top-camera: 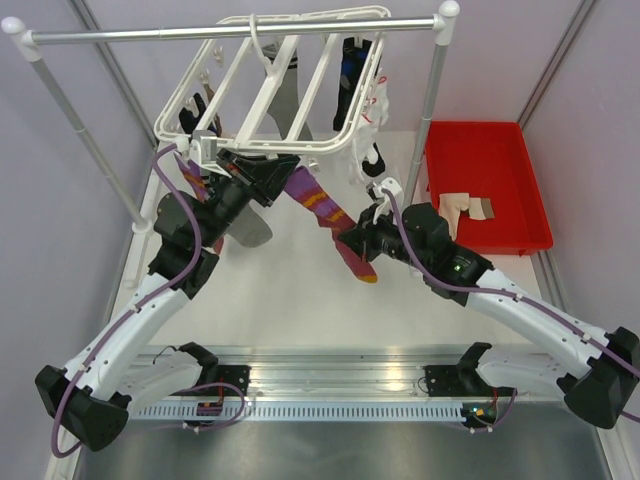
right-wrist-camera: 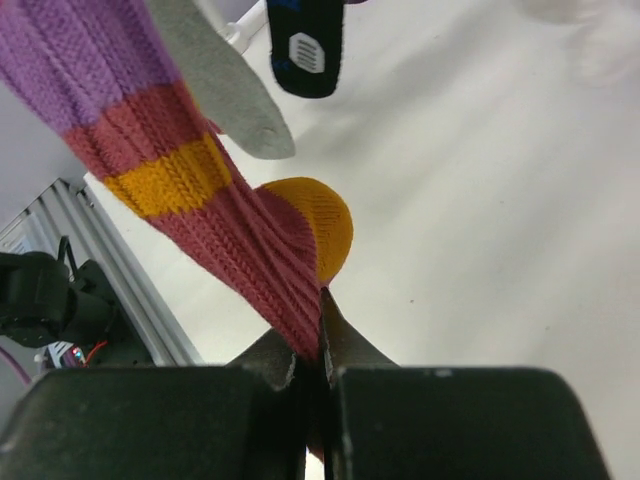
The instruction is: Remove the socks clipped to the hanger
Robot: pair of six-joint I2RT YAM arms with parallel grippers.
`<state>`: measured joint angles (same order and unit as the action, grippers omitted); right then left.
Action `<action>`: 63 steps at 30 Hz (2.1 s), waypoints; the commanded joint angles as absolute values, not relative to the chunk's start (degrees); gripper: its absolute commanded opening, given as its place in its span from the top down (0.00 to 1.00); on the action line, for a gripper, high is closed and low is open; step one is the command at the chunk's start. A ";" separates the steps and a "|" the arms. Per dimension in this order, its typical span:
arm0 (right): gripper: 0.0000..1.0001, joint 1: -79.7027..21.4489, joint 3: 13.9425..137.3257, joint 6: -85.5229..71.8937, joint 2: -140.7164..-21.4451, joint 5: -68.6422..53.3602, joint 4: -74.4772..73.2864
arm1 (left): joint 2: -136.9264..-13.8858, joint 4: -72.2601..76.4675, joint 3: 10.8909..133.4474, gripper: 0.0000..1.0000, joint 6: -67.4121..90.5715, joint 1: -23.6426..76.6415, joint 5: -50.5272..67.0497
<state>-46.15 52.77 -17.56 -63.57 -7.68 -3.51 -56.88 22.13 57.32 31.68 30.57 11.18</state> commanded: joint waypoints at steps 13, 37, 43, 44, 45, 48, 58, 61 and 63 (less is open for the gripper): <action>0.99 -40.61 52.82 -17.84 -59.76 -3.63 -11.77 | -55.02 20.30 60.12 0.98 31.73 30.32 7.82; 0.56 6.59 74.34 -26.11 -84.26 -0.80 -17.14 | -54.23 16.35 61.00 0.98 31.38 30.32 7.56; 0.15 5.10 72.70 -25.93 -82.38 -7.90 -10.65 | -54.14 15.47 61.26 0.98 31.29 30.41 7.56; 0.13 3.62 69.81 -25.75 -81.14 -8.61 -8.11 | -54.14 15.29 61.35 0.98 31.29 30.41 7.38; 0.12 2.56 68.31 -25.49 -79.73 -9.14 -7.04 | -54.14 15.21 61.43 0.98 31.20 30.41 7.30; 0.10 -4.02 59.61 -24.35 -69.56 -10.12 -0.36 | -54.23 14.59 61.96 0.98 31.20 30.41 6.77; 0.09 -38.39 38.57 -22.41 -68.01 -7.57 35.41 | -54.76 13.89 62.40 0.98 32.43 30.85 5.36; 0.08 -49.19 43.74 -16.54 -75.39 1.64 35.60 | -54.84 13.80 62.67 0.98 32.78 31.02 5.01; 0.08 -53.95 46.39 -15.56 -81.61 5.79 36.38 | -55.19 13.80 63.01 0.98 32.96 31.20 5.18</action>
<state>-48.05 40.82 -20.40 -76.14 -2.37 29.02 -54.78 13.69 60.38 31.68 30.81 6.04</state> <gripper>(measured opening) 0.919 0.291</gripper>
